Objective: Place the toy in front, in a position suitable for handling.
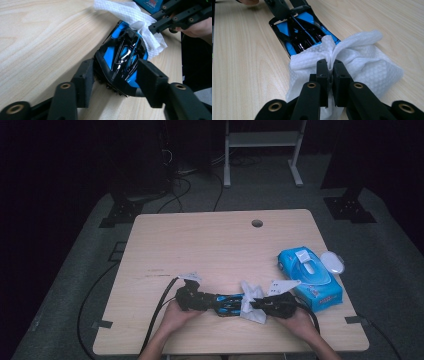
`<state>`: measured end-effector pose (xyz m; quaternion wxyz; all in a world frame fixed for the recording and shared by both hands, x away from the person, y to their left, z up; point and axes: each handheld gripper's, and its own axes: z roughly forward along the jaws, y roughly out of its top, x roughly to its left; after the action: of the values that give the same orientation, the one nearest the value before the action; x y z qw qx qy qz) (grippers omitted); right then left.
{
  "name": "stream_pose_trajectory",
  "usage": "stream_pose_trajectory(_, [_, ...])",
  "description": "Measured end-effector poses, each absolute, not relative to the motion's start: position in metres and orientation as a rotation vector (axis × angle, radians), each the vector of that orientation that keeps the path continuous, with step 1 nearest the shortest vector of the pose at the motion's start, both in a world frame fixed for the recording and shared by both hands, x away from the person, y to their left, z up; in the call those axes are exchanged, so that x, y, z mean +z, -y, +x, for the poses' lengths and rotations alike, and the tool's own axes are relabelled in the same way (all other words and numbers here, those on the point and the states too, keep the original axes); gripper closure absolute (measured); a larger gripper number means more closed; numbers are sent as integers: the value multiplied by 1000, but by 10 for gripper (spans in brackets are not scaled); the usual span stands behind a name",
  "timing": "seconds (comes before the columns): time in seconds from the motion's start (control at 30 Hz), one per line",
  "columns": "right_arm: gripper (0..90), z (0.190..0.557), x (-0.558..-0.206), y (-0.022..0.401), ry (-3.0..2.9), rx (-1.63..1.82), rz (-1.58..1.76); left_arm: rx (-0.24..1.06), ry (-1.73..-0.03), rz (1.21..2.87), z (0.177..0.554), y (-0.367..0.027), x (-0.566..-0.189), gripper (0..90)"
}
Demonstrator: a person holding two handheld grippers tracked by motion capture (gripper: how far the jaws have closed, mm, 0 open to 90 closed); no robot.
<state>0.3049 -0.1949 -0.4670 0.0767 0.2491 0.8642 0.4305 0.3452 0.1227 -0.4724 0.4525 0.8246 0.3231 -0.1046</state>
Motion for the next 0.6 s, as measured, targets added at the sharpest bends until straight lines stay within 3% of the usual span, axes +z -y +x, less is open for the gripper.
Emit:
stream_pose_trajectory(0.23, [841,304,-467,195,-2587,1286,744,-272,-833,2032,348,-121,-473,568])
stream_pose_trajectory(0.6, [842,303,-468,195,-2578,1289,745,-341,-881,2010,354,-122,-473,577])
